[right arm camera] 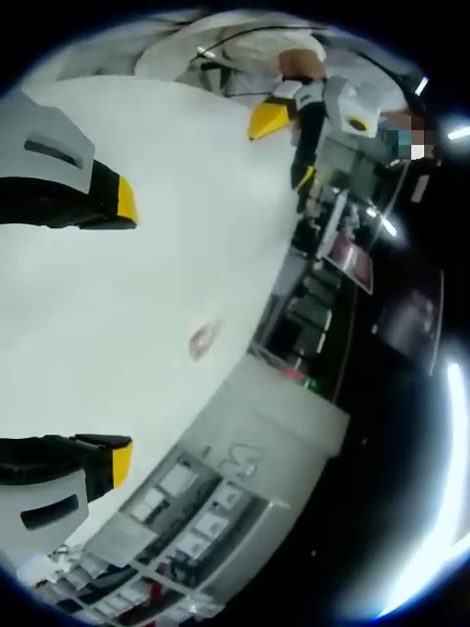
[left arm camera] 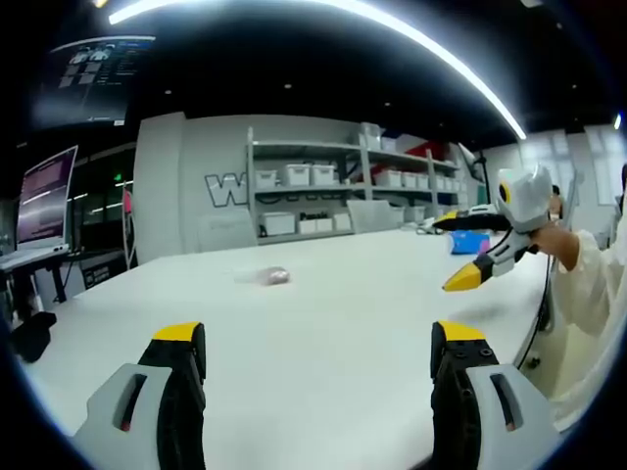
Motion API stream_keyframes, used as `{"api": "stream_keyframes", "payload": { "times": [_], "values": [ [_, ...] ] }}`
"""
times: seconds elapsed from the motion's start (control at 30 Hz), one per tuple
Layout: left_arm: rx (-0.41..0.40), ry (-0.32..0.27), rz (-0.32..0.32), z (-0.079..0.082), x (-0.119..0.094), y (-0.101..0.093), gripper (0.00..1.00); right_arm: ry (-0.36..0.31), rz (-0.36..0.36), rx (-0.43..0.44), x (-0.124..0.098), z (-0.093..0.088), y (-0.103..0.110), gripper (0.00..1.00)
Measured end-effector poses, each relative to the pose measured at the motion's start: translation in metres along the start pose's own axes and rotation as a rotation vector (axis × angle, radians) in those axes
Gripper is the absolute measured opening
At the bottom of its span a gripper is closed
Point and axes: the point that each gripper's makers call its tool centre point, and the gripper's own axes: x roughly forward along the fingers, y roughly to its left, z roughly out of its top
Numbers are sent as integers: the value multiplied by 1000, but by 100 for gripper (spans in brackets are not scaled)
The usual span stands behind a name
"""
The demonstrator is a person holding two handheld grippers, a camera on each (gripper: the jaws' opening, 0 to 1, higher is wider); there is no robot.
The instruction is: Open the resealable bag by pulling the two sides of the seal apart until the entire bag opening is separated and visibly accessible.
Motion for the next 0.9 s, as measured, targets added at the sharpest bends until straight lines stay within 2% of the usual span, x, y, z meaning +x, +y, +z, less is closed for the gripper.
{"api": "stream_keyframes", "payload": {
  "times": [0.33,0.6,0.9],
  "values": [
    [3,3,-4,0,1,-1,94,15,21,-31,5,2,3,86],
    [3,0,-10,1,1,-2,94,24,21,-76,10,12,1,86],
    [0,-2,-8,1,-2,-1,93,36,52,-106,20,18,8,83]
  ]
}}
